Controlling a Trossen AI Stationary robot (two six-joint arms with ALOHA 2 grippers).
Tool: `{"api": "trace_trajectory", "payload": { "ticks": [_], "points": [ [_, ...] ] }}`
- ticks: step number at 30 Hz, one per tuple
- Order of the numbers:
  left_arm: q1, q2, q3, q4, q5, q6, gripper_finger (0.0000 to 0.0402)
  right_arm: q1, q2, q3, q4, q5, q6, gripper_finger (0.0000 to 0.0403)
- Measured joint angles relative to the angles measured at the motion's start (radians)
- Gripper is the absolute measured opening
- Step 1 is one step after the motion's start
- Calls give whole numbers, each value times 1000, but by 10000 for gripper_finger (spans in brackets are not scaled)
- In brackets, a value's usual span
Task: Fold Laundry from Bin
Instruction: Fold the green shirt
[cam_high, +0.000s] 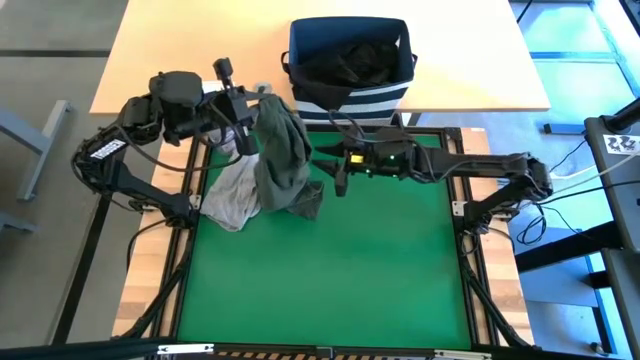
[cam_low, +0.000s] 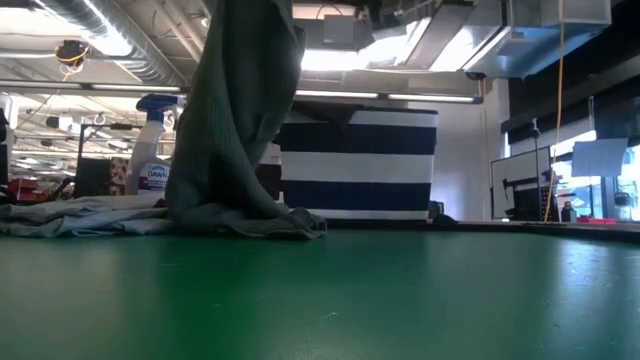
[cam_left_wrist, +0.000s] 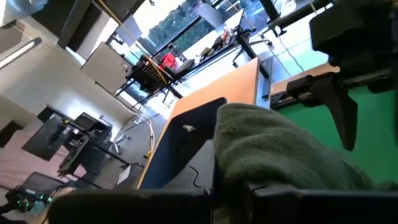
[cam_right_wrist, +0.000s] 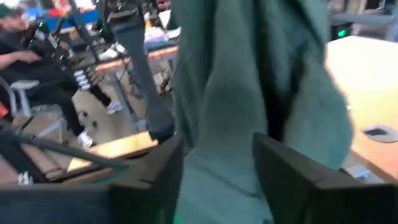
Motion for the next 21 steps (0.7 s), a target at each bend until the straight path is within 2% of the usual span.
{"api": "trace_trajectory", "payload": {
  "ticks": [3,6,10,13,15,17,21],
  "points": [
    [0,9,0,4,21,-15,11,-1,30,0,55,0,-2,230],
    [0,20,0,4,39,-18,11,-1,72,0,108,36,26,246],
    [0,28,0,6,41,-18,11,-1,115,0,117,94,55,244],
    [0,32,0,7,40,-16,11,-1,135,0,99,117,58,228],
    [0,33,-1,7,40,-15,11,-1,139,-1,83,120,56,204],
    [0,33,-1,7,40,-15,11,-1,138,0,86,142,47,162],
    [0,33,-1,5,39,-15,11,0,110,0,75,147,12,35]
  ]
}}
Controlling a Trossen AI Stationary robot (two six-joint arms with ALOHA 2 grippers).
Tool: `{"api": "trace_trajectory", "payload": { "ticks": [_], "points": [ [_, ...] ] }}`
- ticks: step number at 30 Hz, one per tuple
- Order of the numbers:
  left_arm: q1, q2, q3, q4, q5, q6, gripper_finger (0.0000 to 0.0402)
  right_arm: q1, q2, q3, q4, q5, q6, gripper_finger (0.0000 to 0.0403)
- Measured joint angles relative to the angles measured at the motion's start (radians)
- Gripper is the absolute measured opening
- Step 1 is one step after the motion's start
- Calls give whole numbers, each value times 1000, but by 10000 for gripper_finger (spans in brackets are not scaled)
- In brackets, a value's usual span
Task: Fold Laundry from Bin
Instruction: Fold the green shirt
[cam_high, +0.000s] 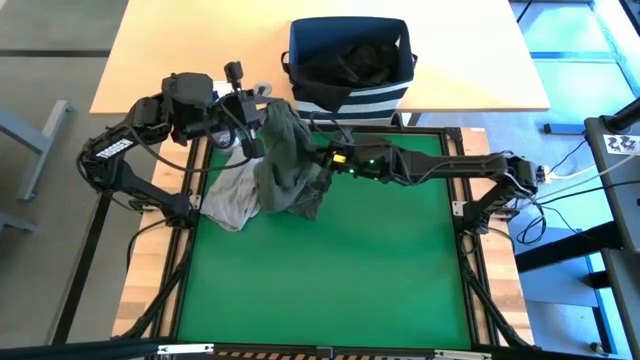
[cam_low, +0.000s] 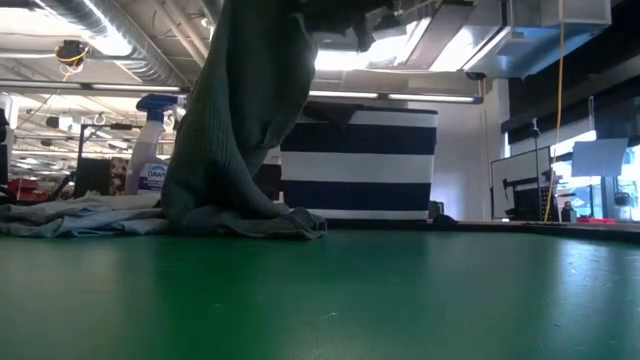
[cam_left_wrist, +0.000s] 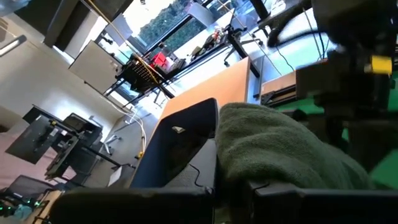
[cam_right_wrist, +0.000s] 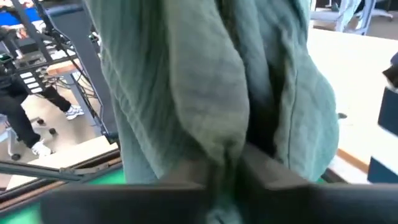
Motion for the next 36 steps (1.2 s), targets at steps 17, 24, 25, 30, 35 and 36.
{"api": "trace_trajectory", "payload": {
  "ticks": [17,24,25,30,35,36],
  "points": [
    [79,7,0,82,-52,-26,11,37,-251,566,-695,-143,-144,5],
    [100,50,-1,261,54,-5,11,-85,-251,692,-1024,219,-313,7],
    [109,63,-1,265,49,-3,11,-111,-250,692,-1043,238,-339,5],
    [144,125,-2,263,121,-50,11,-218,-244,692,-1083,180,-401,8],
    [68,132,0,182,316,-288,11,-188,-255,693,-1147,-127,-255,5],
    [43,127,0,167,359,-354,11,-166,-262,693,-1170,-205,-212,4]
  ]
}}
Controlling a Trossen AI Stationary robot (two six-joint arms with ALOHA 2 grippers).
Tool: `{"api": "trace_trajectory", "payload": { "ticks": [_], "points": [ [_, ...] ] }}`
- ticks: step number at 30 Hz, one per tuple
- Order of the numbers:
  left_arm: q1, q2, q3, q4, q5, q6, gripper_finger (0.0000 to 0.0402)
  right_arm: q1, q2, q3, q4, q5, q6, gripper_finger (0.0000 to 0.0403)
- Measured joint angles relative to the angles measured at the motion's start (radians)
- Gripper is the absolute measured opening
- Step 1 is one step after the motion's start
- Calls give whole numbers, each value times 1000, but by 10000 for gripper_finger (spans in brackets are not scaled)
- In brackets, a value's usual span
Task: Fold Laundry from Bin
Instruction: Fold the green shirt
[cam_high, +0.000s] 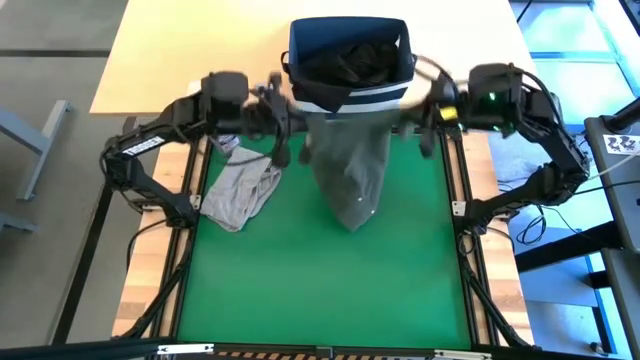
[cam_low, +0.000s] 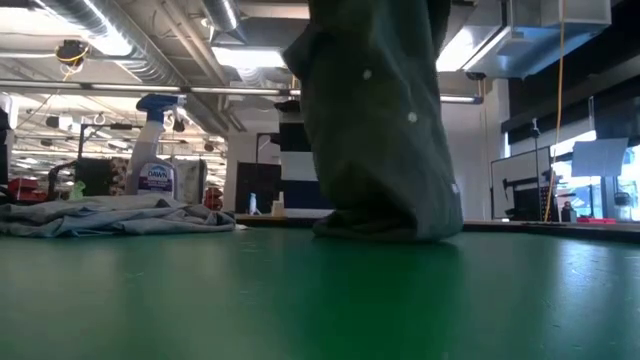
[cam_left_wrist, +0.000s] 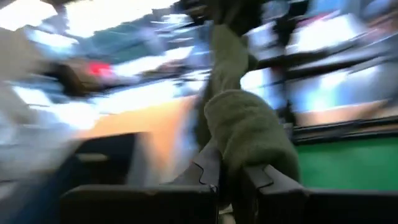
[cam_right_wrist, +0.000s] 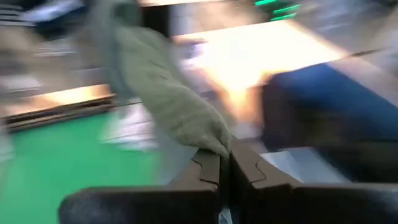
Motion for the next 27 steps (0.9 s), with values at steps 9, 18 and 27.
{"api": "trace_trajectory", "payload": {
  "ticks": [9,18,27],
  "points": [
    [-291,-22,0,104,336,-456,11,376,-62,1,84,-449,374,4],
    [-424,-29,43,474,189,-444,11,638,-44,-2,491,-371,357,6],
    [-274,-68,55,16,-259,-270,11,481,-41,-22,30,21,269,10]
  ]
}}
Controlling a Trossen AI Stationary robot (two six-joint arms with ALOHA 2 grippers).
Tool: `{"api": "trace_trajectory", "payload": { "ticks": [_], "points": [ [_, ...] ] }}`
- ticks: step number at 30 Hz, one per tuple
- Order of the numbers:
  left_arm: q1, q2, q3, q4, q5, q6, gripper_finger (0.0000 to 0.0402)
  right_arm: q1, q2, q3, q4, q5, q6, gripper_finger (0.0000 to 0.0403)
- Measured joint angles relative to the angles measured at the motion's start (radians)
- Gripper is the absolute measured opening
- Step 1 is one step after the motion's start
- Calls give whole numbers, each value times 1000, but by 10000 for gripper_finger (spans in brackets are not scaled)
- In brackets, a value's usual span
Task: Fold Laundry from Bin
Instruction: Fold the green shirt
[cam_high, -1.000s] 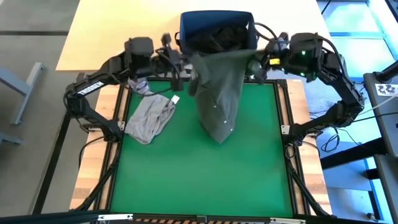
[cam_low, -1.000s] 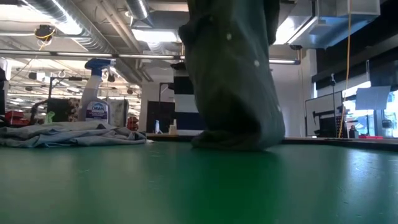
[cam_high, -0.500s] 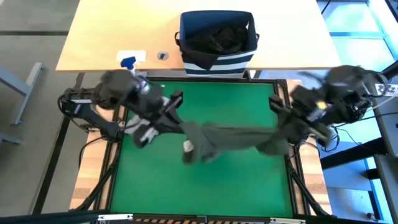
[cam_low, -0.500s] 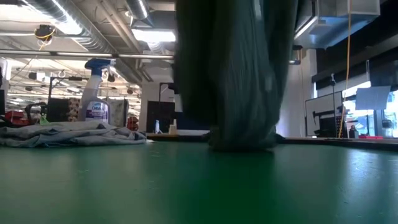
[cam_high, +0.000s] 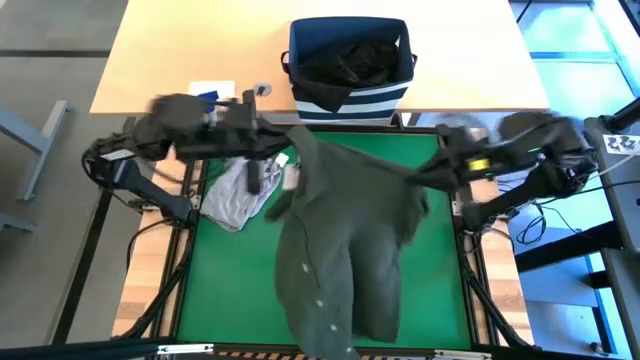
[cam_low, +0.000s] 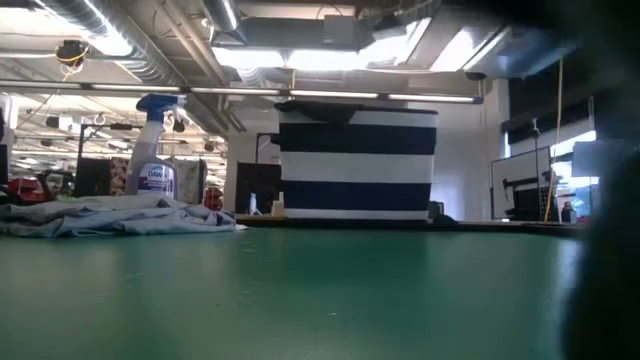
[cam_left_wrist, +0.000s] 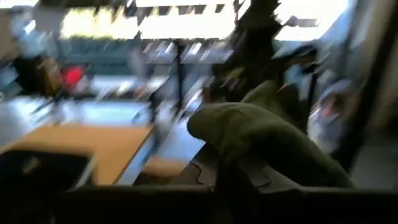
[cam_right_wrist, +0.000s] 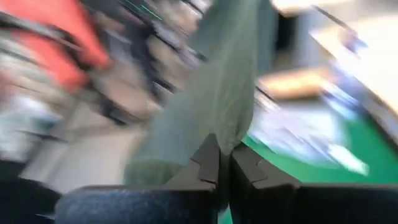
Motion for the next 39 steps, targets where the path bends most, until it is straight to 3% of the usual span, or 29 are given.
{"api": "trace_trajectory", "payload": {
  "ticks": [3,6,13,18,22,28,31,35,39],
  "points": [
    [59,15,-73,-90,-25,-8,11,-57,19,-94,-141,110,3,8],
    [93,26,-196,-81,-25,-9,11,-107,24,-263,-172,175,4,8],
    [156,66,-514,139,-22,-9,13,-211,24,-709,-22,263,38,10],
    [199,117,-589,227,29,-11,50,-285,26,-898,73,251,83,10],
    [228,134,-587,176,38,-9,103,-317,27,-967,80,210,106,10],
    [247,77,-476,-260,25,-15,158,-323,27,-991,73,166,145,10],
    [282,52,-502,-407,33,-39,167,-323,27,-991,82,163,146,10],
    [360,49,-636,-374,185,-41,166,-325,27,-991,103,178,167,10],
    [434,69,-801,-132,338,-32,161,-322,27,-991,132,178,173,10]
  ]
}}
